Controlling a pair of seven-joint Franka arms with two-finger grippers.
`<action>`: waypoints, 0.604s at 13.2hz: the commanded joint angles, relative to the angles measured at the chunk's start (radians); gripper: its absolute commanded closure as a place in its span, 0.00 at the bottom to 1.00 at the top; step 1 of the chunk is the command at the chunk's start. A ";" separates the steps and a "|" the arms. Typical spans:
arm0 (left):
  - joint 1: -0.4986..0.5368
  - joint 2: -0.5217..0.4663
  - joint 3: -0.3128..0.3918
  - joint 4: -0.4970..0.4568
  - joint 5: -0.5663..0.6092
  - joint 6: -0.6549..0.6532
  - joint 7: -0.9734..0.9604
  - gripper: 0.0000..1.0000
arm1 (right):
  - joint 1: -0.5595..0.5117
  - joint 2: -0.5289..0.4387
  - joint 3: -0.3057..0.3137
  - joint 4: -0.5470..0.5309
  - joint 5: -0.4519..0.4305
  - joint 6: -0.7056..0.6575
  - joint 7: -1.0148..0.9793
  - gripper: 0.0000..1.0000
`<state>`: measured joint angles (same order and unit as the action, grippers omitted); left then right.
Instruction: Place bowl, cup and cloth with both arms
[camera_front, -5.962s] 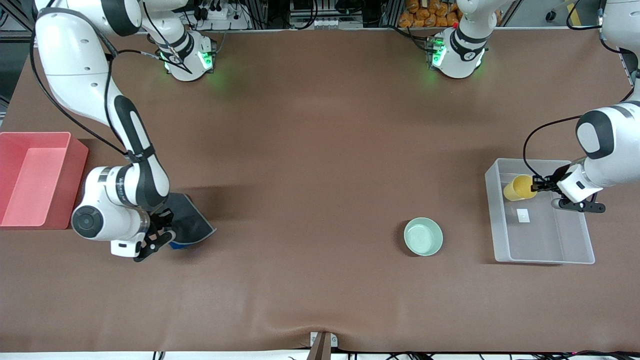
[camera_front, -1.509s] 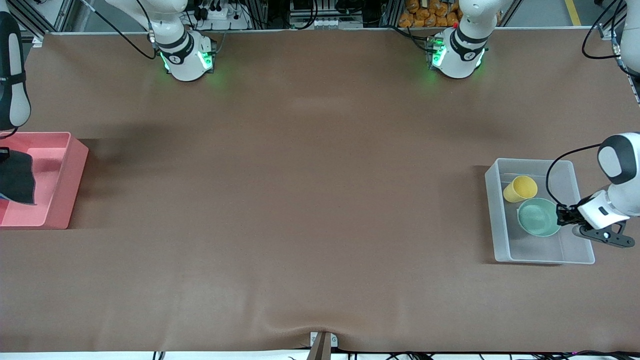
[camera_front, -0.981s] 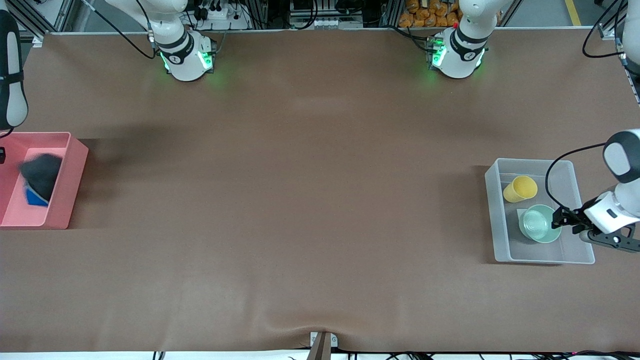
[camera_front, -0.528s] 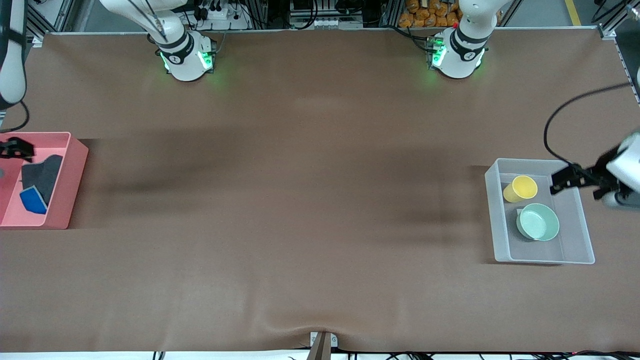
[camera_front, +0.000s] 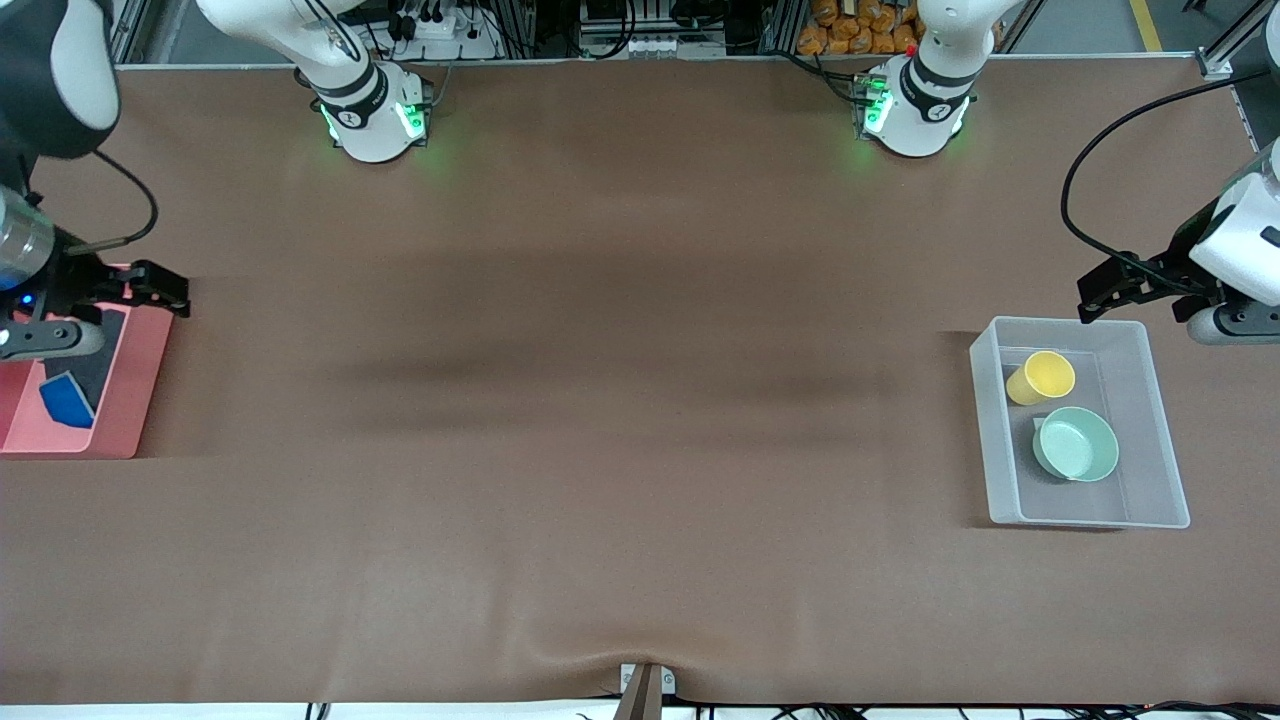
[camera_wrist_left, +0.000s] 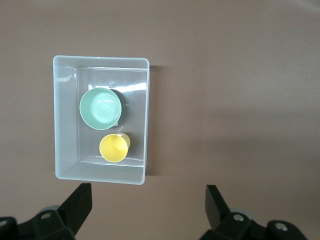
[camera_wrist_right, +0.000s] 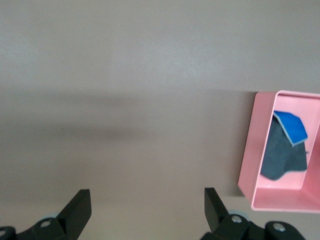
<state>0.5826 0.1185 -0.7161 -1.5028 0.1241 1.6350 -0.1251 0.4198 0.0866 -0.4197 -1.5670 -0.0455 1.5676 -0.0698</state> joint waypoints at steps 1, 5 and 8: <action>0.003 -0.037 0.007 0.003 -0.038 -0.021 0.002 0.00 | 0.010 -0.024 -0.013 0.051 0.022 -0.078 0.079 0.00; -0.290 -0.088 0.304 -0.008 -0.038 -0.023 0.002 0.00 | -0.225 -0.059 0.259 0.082 0.021 -0.138 0.142 0.00; -0.589 -0.099 0.595 -0.011 -0.038 -0.038 0.002 0.00 | -0.456 -0.080 0.494 0.082 0.021 -0.146 0.142 0.00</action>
<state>0.1432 0.0504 -0.2732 -1.4973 0.1063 1.6195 -0.1247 0.0929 0.0362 -0.0511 -1.4834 -0.0420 1.4360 0.0560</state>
